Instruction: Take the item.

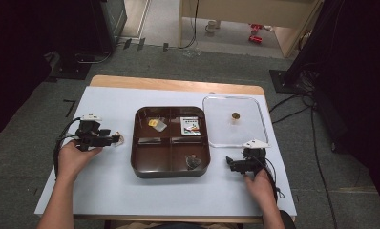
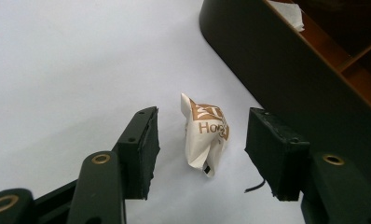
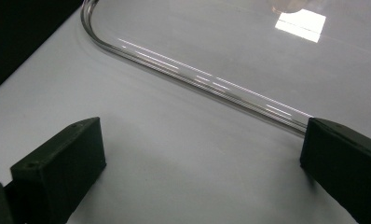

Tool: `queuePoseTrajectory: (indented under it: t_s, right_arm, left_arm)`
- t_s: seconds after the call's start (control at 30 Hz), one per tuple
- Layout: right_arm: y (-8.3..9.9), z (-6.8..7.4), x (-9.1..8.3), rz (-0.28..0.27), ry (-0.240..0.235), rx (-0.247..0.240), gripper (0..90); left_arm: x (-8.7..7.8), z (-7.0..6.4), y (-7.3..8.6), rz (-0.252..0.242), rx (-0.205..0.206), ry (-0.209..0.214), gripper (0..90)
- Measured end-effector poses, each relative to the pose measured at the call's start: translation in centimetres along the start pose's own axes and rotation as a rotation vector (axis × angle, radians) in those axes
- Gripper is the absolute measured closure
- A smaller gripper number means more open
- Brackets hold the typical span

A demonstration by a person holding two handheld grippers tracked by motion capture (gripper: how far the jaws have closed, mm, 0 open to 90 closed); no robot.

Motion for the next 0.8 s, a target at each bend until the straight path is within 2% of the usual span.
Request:
queuePoseTrajectory:
  t_s: [0.3, 0.63, 0.8]
  right_arm:
    - [0.0, 0.0, 0.0, 0.0, 0.0, 0.0, 0.0]
    - [0.0, 0.0, 0.0, 0.001, -0.001, 0.002, 0.0]
    - [0.0, 0.0, 0.0, 0.001, -0.001, 0.002, 0.0]
  left_arm:
    - [-1.4, 0.1, 0.2, -0.028, -0.004, -0.011, 39.8]
    - [-2.6, 1.0, 1.3, -0.049, -0.013, -0.034, 37.7]
    - [-2.7, 1.4, 1.9, -0.039, -0.018, -0.044, 37.7]
Point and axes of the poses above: each handheld gripper's, and its own axes: x roughly forward along the jaws, y roughly out of its underside, z roughly to its left, the point moved 6 cm from there along x, roughly forward along the jaws
